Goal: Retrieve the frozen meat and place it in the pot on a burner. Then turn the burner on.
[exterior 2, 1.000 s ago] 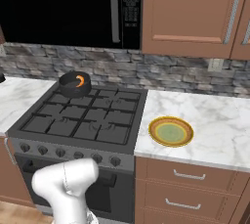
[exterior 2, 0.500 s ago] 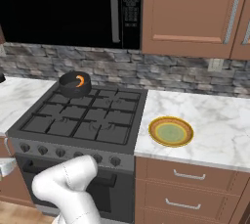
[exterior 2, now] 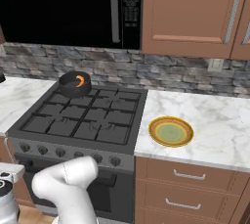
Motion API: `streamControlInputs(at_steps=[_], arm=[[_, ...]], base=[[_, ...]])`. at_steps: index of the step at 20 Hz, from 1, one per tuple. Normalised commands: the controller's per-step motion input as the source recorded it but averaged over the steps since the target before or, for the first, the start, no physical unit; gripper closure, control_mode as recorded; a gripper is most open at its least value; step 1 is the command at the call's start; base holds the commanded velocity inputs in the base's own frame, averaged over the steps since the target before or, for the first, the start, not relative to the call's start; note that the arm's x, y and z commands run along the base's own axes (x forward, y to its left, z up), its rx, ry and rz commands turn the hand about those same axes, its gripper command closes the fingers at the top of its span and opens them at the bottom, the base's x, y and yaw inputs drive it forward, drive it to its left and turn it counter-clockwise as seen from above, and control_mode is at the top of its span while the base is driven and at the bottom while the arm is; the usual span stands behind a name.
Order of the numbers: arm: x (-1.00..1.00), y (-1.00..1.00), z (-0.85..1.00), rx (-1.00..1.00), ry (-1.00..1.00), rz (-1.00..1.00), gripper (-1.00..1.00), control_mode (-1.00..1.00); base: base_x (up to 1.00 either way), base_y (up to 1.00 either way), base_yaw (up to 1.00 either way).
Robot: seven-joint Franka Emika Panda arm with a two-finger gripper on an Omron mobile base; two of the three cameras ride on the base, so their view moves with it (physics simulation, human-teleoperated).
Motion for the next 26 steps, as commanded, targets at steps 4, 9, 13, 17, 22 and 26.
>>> streamControlInputs(at_steps=[4,9,13,17,22,26], arm=[[0.15,0.19,-0.18,0.0,0.0,-0.3,-1.0,-1.0],[0.03,0.35,-0.06,0.0,0.0,-0.37,-1.0,-1.0],[0.0,0.25,0.0,0.0,0.0,-0.09,-1.0,-1.0],[0.0,0.12,0.0,0.0,0.0,0.0,-1.0,-1.0],[0.14,-0.1,0.0,0.0,0.0,0.03,-1.0,-1.0],[0.08,-0.02,0.0,0.0,0.0,0.0,-1.0,-1.0]], base=[[0.0,0.0,0.0],[0.0,0.0,0.0],[0.0,0.0,0.0],[0.0,0.0,0.0],[0.0,0.0,0.0],[0.0,0.0,0.0]])
